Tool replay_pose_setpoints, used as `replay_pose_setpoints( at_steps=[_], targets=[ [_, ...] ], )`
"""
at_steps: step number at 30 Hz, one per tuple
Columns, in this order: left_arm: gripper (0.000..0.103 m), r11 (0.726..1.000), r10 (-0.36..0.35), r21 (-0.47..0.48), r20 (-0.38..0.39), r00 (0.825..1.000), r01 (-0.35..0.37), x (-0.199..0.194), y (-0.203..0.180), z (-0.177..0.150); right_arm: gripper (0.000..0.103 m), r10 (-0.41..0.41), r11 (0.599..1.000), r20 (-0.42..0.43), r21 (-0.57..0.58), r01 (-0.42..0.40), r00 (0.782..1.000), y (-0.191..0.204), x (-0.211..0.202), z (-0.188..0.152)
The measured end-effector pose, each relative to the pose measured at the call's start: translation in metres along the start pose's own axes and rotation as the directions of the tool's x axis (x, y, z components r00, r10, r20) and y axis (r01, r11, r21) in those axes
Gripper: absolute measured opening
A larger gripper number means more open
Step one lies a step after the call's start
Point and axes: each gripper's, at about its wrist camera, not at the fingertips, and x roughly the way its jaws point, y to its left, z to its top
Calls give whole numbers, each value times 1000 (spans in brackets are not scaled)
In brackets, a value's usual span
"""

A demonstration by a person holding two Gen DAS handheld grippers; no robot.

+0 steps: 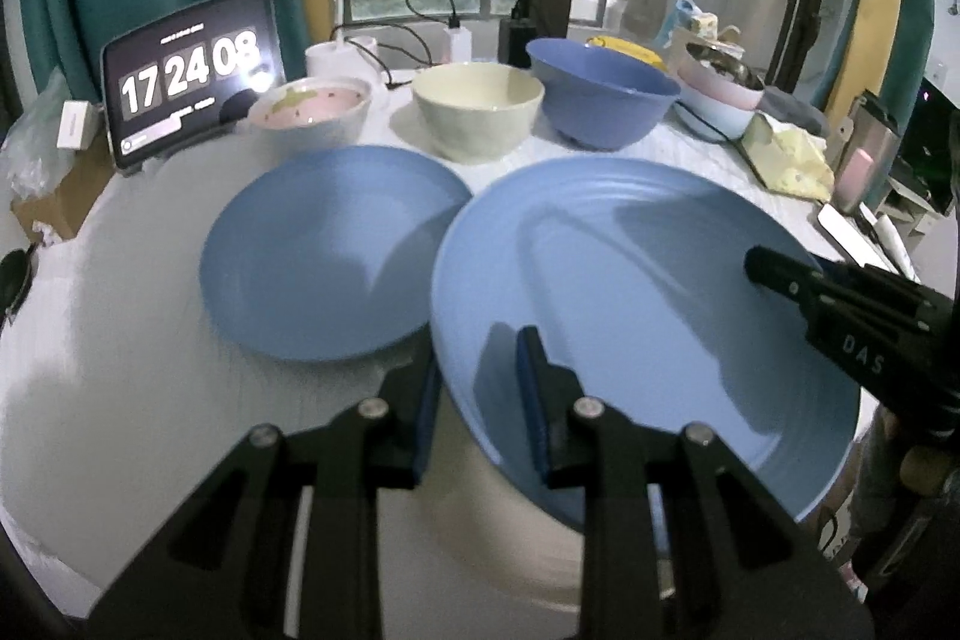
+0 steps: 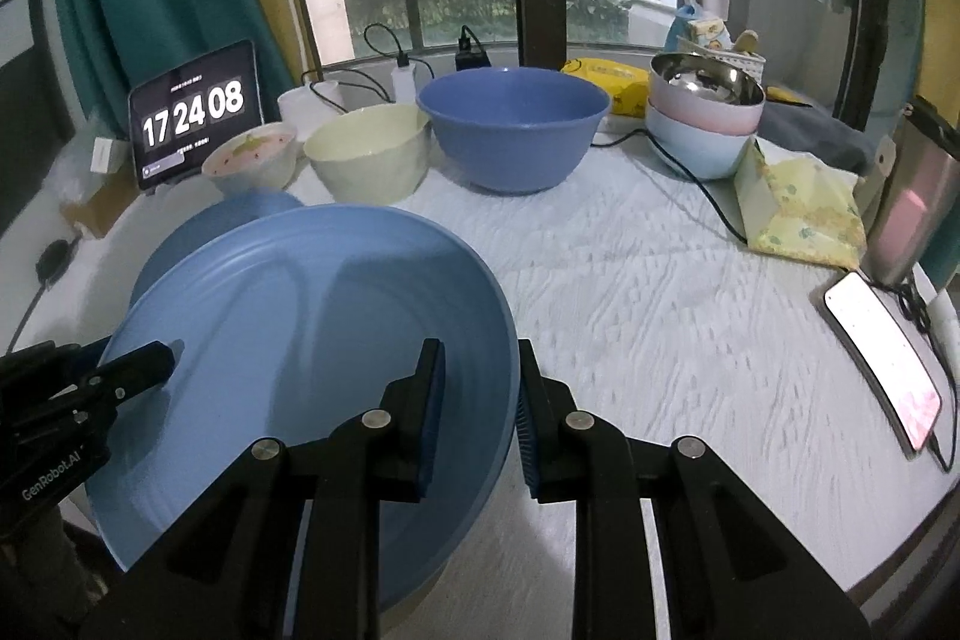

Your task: Organize plates and bowls

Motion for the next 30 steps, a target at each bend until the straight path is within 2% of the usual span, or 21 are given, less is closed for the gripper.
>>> replay_pose_setpoints(
  at_steps=[13,22,26,28,30],
  targets=[
    [26,999,23,26,-81,996,-21,15,-1,-37,24,-10,1000,-94,-16,9,995,8,12,-33],
    [30,998,43,51,-84,996,-39,14,-1,-39,27,-21,999,-96,-38,17,995,11,17,-34],
    [37,998,33,59,-76,997,-28,11,-1,-39,29,-28,998,-95,-55,23,995,14,20,-34],
    [47,998,29,59,-71,997,-25,9,-2,-38,29,-32,997,-96,-73,25,995,16,21,-34],
    [47,998,45,51,-60,997,-42,6,0,-36,29,-29,996,-108,-86,20,994,18,24,-34]
  ],
)
